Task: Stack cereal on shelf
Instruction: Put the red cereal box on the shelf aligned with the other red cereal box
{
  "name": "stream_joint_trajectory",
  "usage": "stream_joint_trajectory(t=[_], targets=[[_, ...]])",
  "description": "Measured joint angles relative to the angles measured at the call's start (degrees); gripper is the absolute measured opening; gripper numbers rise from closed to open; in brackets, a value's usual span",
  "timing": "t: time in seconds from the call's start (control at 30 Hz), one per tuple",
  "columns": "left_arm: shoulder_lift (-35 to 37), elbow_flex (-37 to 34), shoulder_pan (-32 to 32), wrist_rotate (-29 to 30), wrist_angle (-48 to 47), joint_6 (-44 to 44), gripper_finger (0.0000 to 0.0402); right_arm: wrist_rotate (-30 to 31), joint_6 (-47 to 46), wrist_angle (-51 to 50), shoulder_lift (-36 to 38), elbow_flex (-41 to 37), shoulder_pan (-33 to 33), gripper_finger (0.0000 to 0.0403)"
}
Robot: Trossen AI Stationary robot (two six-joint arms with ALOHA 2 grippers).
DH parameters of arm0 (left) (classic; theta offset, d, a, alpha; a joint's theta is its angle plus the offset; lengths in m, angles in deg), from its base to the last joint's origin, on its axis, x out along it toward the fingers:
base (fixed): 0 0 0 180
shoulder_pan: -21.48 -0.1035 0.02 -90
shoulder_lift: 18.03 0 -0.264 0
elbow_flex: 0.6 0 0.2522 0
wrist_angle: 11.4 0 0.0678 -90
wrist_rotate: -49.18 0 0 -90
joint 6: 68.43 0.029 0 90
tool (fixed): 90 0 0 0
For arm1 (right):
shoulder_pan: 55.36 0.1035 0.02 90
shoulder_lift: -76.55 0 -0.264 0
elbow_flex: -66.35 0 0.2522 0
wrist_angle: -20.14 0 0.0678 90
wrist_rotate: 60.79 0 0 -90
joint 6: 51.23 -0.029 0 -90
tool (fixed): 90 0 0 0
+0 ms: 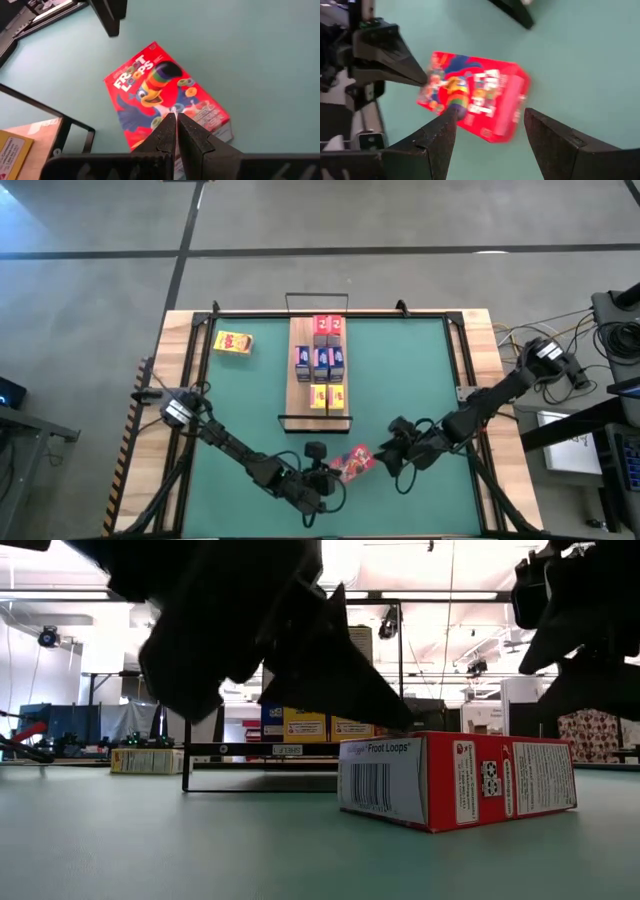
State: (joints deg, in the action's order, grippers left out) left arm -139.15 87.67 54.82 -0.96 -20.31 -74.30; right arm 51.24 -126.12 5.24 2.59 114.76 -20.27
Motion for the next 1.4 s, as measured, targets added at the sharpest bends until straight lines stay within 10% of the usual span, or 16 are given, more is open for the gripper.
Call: stream_joint_trajectory(t=[0.47,0.87,1.4], targets=[[0.1,-0.4,0.6,1.1,-3.8,-4.2,0.0000,-3.2,-3.3,-1.6,0.8,-0.8,-1.8,0.0250],[0.0,-0.4,7.2,18.4,-6.4,-8.2,0.0000,-6.9,-3.0,4.4,-4.3,-1.0,-5.1,0.0321],[0.0,-5.7,7.1,18.0,4.5,-7.3,0.0000,-7.0,-0.6,6.2,-4.0,-0.2,-5.4,0.0317]])
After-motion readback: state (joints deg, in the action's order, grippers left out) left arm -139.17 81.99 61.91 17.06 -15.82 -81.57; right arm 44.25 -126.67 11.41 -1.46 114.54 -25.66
